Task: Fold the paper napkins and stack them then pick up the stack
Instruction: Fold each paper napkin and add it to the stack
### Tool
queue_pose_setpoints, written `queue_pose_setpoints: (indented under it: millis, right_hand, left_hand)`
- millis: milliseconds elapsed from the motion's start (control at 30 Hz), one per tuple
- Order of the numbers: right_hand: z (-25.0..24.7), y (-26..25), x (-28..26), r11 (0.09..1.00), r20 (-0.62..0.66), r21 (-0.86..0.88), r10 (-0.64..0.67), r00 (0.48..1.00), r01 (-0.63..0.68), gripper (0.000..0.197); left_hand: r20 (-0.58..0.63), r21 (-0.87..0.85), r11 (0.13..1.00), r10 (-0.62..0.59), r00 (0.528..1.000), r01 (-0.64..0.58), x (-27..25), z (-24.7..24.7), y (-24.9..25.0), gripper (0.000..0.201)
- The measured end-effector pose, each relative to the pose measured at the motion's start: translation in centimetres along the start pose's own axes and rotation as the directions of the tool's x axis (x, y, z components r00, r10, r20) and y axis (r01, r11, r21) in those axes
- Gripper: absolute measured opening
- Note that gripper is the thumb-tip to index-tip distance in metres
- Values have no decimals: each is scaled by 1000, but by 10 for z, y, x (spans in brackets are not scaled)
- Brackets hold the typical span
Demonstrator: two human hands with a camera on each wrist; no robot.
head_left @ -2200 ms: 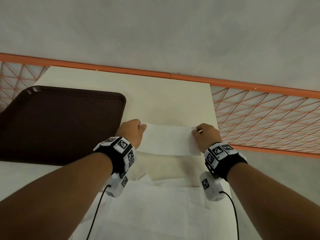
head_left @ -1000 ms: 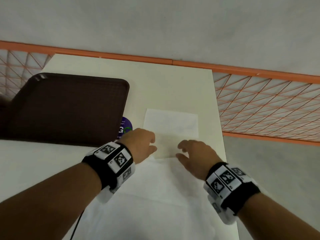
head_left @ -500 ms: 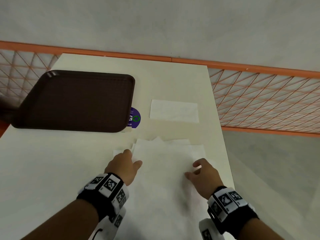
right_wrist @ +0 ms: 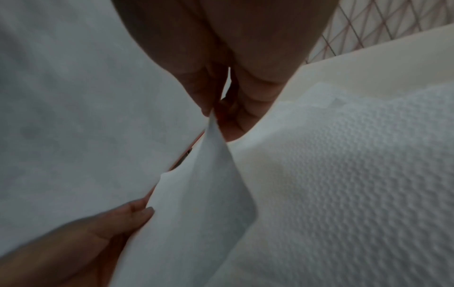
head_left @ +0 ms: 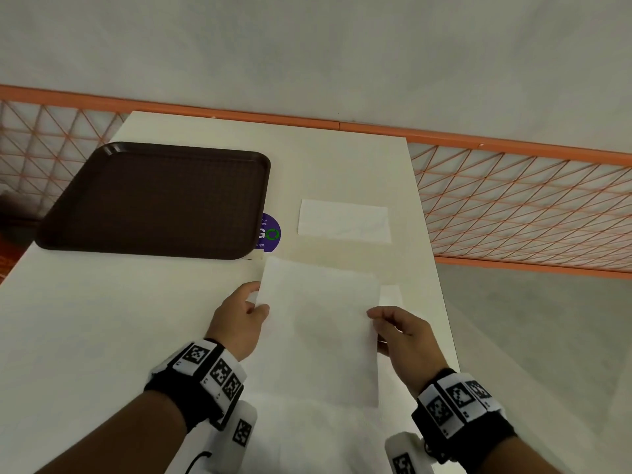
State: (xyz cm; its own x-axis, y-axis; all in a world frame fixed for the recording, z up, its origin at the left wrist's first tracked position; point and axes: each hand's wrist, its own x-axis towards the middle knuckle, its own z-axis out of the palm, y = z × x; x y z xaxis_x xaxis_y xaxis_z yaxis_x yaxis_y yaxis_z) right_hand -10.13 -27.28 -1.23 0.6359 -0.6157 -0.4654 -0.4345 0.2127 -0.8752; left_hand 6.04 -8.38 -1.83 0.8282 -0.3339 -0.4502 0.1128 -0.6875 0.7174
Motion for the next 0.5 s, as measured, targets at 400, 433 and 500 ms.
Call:
queue_pose_setpoints:
  millis: [400,433,500]
  right_hand:
    - [-10,7,4,999,50,-9,39,998,-39,20]
    - [-10,9,6,999,63,-13,52,997,-51,19]
    - [-8,15,8,995,113,-86,70,991,-60,14]
  left_hand:
    - [-48,-54,998,-14,999,12,-1,2,-3,39]
    - [-42,-33,999,-15,999,13,-1,3,-5,39]
    - [-22,5,1000,-25,999,25,-1,7,-7,37]
